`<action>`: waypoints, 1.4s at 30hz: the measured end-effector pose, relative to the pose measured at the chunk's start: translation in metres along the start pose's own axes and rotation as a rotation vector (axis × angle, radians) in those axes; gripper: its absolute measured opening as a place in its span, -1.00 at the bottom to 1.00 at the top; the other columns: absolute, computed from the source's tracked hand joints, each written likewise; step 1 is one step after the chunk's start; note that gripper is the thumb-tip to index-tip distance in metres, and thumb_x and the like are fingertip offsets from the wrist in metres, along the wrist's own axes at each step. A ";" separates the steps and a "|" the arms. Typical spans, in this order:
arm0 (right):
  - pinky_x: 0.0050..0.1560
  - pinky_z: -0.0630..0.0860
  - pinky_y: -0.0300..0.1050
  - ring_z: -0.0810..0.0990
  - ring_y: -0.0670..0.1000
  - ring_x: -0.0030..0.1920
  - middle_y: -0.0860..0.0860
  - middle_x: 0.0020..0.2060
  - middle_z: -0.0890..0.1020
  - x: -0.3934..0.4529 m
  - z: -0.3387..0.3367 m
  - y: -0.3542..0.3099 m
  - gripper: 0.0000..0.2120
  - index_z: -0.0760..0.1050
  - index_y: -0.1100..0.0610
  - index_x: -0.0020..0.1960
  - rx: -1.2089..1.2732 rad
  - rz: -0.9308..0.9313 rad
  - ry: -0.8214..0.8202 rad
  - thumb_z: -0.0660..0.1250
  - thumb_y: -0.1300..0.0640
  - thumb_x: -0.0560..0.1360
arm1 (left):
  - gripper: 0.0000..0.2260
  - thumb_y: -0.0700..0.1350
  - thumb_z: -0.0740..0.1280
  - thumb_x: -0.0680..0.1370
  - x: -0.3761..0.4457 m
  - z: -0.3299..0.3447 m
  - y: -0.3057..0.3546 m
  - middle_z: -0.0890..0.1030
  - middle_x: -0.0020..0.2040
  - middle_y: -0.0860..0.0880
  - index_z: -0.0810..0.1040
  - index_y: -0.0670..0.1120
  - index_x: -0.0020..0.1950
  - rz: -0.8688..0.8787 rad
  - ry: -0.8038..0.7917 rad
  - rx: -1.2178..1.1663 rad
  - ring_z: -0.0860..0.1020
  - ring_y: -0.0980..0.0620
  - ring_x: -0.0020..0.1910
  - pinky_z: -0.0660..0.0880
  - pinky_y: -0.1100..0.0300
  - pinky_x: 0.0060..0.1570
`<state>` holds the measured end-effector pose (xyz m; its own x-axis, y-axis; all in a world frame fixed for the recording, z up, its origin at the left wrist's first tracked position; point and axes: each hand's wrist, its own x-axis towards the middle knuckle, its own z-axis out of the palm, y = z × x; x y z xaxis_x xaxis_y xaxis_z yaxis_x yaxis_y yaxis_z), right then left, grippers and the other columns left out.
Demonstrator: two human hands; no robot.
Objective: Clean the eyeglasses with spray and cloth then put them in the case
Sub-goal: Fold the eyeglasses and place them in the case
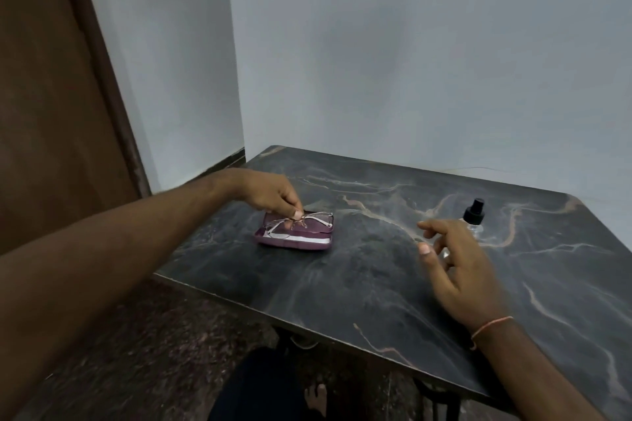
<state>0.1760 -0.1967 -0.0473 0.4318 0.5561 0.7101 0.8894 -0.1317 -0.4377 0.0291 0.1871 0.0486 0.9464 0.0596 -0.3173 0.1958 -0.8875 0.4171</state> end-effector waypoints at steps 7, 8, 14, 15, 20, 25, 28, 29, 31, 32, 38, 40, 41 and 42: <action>-0.09 0.55 -0.07 0.58 -0.07 -0.01 -0.15 0.07 0.54 0.000 0.000 0.000 -0.64 0.54 0.03 0.36 -0.005 0.001 -0.011 0.21 -0.14 0.70 | -0.81 0.02 0.38 0.74 0.011 -0.002 0.005 0.79 -0.02 0.05 0.76 0.14 0.01 -0.016 -0.101 0.052 0.55 -0.01 -0.06 0.46 -0.02 0.12; -0.09 0.54 -0.08 0.58 -0.07 -0.02 -0.15 0.07 0.54 0.000 0.000 0.000 -0.65 0.54 0.03 0.36 -0.002 0.002 -0.011 0.22 -0.14 0.70 | -0.83 0.02 0.38 0.74 0.013 -0.002 0.005 0.79 -0.03 0.07 0.77 0.11 0.06 -0.032 -0.123 0.057 0.54 -0.02 -0.08 0.45 0.00 0.07; -0.10 0.51 -0.12 0.58 -0.07 -0.02 -0.17 0.06 0.54 0.000 0.000 0.000 -0.65 0.54 0.01 0.35 -0.018 0.001 -0.017 0.21 -0.14 0.70 | -0.84 -0.01 0.36 0.75 0.020 -0.001 0.005 0.76 -0.08 0.15 0.75 0.04 0.17 -0.078 -0.208 0.102 0.51 -0.04 -0.12 0.43 0.12 -0.16; -0.09 0.50 -0.13 0.58 -0.07 -0.03 -0.17 0.06 0.54 0.000 0.000 0.001 -0.65 0.54 0.01 0.35 -0.018 0.002 -0.017 0.21 -0.14 0.70 | -0.83 0.00 0.36 0.75 0.021 -0.001 0.005 0.76 -0.08 0.16 0.76 0.03 0.19 -0.077 -0.220 0.115 0.51 -0.01 -0.15 0.43 0.17 -0.22; -0.09 0.51 -0.11 0.58 -0.07 -0.02 -0.15 0.06 0.54 0.000 0.001 0.002 -0.65 0.55 0.02 0.34 -0.018 0.005 -0.018 0.22 -0.14 0.70 | -0.80 0.00 0.40 0.73 0.022 0.000 0.005 0.81 0.02 0.02 0.78 -0.02 0.24 -0.041 -0.218 0.142 0.54 -0.03 -0.15 0.48 0.10 -0.10; -0.10 0.52 -0.10 0.57 -0.07 -0.04 -0.15 0.05 0.54 0.000 0.001 0.002 -0.68 0.56 0.02 0.32 -0.009 0.003 -0.020 0.22 -0.12 0.70 | -0.83 0.00 0.47 0.68 0.024 0.004 0.005 0.82 0.01 0.11 0.81 0.05 0.22 -0.048 -0.129 0.146 0.64 0.14 -0.13 0.56 0.18 -0.02; -0.12 0.50 -0.12 0.58 -0.06 -0.06 -0.16 0.03 0.55 0.000 0.001 0.002 -0.70 0.56 0.01 0.30 -0.016 0.000 -0.014 0.23 -0.11 0.70 | -0.86 0.00 0.52 0.65 0.025 0.007 0.006 0.81 -0.03 0.18 0.82 0.05 0.17 -0.048 -0.061 0.161 0.68 0.25 -0.12 0.55 0.27 0.05; -0.12 0.50 -0.12 0.58 -0.07 -0.06 -0.15 0.02 0.56 0.000 0.002 0.003 -0.71 0.57 0.01 0.30 -0.019 0.000 -0.014 0.22 -0.11 0.71 | -0.87 0.01 0.53 0.63 0.024 0.008 0.006 0.81 -0.03 0.18 0.83 0.06 0.15 -0.043 -0.036 0.170 0.68 0.28 -0.13 0.54 0.32 0.04; -0.13 0.50 -0.12 0.58 -0.07 -0.07 -0.16 0.01 0.56 -0.001 0.002 0.004 -0.71 0.57 0.00 0.29 -0.023 0.001 -0.016 0.22 -0.11 0.71 | -0.89 0.03 0.56 0.61 0.022 0.008 0.006 0.81 -0.06 0.20 0.83 0.08 0.11 -0.039 0.010 0.190 0.69 0.31 -0.14 0.51 0.37 -0.02; -0.13 0.50 -0.13 0.58 -0.07 -0.07 -0.16 0.01 0.56 0.000 0.002 0.004 -0.71 0.57 0.00 0.29 -0.023 0.002 -0.015 0.22 -0.11 0.71 | -0.89 0.03 0.57 0.60 0.021 0.008 0.007 0.81 -0.07 0.19 0.84 0.08 0.09 -0.038 0.025 0.197 0.71 0.27 -0.12 0.53 0.35 -0.03; -0.13 0.49 -0.18 0.58 -0.10 -0.05 -0.24 0.00 0.55 -0.001 0.002 0.003 -0.72 0.57 -0.03 0.26 -0.032 0.006 -0.007 0.21 -0.14 0.71 | -0.88 0.03 0.59 0.57 0.017 0.008 0.010 0.82 -0.07 0.05 0.85 0.03 0.06 -0.064 0.031 0.212 0.77 -0.05 0.01 0.68 0.04 0.15; -0.12 0.49 -0.18 0.58 -0.10 -0.05 -0.23 0.00 0.55 -0.001 0.001 0.002 -0.72 0.58 -0.03 0.26 -0.031 0.007 -0.006 0.20 -0.14 0.72 | -0.88 0.02 0.59 0.58 0.018 0.008 0.010 0.82 -0.07 0.03 0.85 0.03 0.06 -0.089 0.010 0.201 0.77 -0.07 0.02 0.70 0.00 0.15; -0.13 0.50 -0.17 0.58 -0.09 -0.05 -0.21 0.00 0.56 -0.001 0.001 0.002 -0.72 0.58 -0.03 0.25 -0.027 0.007 -0.005 0.21 -0.13 0.72 | -0.88 0.02 0.58 0.58 0.018 0.008 0.011 0.82 -0.06 0.02 0.84 0.03 0.06 -0.098 0.000 0.193 0.77 -0.07 0.03 0.70 -0.01 0.16; -0.13 0.51 -0.15 0.58 -0.09 -0.05 -0.19 -0.01 0.56 -0.001 0.001 0.002 -0.73 0.59 -0.03 0.25 -0.023 0.009 -0.004 0.21 -0.12 0.71 | -0.89 0.02 0.58 0.58 0.018 0.008 0.011 0.82 -0.05 0.01 0.84 0.03 0.06 -0.105 -0.006 0.186 0.77 -0.07 0.02 0.69 -0.02 0.16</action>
<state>0.1769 -0.1961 -0.0494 0.4396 0.5583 0.7036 0.8885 -0.1558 -0.4316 0.0462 0.1749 0.0403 0.9217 0.1536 -0.3563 0.2418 -0.9456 0.2178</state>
